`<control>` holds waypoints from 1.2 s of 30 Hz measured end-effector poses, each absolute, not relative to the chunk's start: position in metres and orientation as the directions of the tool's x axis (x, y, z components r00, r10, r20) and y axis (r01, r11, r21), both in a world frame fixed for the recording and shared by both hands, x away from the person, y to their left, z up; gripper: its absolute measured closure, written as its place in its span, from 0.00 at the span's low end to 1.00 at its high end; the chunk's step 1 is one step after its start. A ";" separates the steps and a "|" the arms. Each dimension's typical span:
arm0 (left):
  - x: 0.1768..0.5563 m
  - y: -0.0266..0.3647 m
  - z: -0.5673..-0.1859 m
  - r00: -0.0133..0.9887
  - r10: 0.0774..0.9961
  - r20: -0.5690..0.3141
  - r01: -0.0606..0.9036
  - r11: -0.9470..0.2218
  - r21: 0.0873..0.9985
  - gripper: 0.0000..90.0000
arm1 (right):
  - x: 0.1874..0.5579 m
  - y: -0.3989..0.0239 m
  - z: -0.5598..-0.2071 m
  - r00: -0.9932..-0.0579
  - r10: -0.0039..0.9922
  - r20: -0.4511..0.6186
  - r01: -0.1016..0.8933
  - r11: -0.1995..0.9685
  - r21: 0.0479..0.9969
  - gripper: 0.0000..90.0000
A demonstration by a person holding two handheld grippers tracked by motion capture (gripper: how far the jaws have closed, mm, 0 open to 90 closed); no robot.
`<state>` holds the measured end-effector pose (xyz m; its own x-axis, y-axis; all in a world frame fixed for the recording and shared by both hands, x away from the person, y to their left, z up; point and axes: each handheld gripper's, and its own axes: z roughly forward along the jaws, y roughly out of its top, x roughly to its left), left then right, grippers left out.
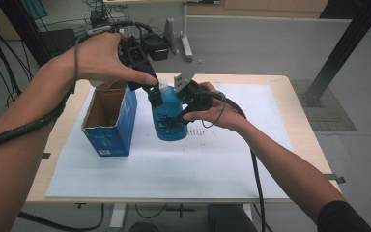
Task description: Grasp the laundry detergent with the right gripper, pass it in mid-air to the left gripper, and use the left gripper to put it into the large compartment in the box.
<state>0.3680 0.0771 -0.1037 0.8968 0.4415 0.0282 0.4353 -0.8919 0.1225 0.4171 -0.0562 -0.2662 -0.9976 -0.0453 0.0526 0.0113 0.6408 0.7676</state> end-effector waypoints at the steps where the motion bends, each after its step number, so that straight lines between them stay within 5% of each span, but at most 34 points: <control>1: 0.367 0.076 -0.104 0.900 0.435 0.023 0.430 -0.895 0.123 0.06 | 0.416 -0.055 -0.266 -0.998 -0.053 0.046 0.001 0.638 0.770 0.49; 36: 0.368 0.064 -0.127 0.926 0.376 -0.030 0.377 -0.924 0.059 0.05 | 0.386 -0.043 -0.247 -0.981 -0.190 -0.030 -0.137 0.579 0.804 0.49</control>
<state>0.3684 0.0642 -0.1274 0.9263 0.3757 -0.0303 0.3768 -0.9244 0.0595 0.3857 -0.0429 -0.2471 -0.9813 -0.1901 -0.0298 -0.1366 0.5790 0.8038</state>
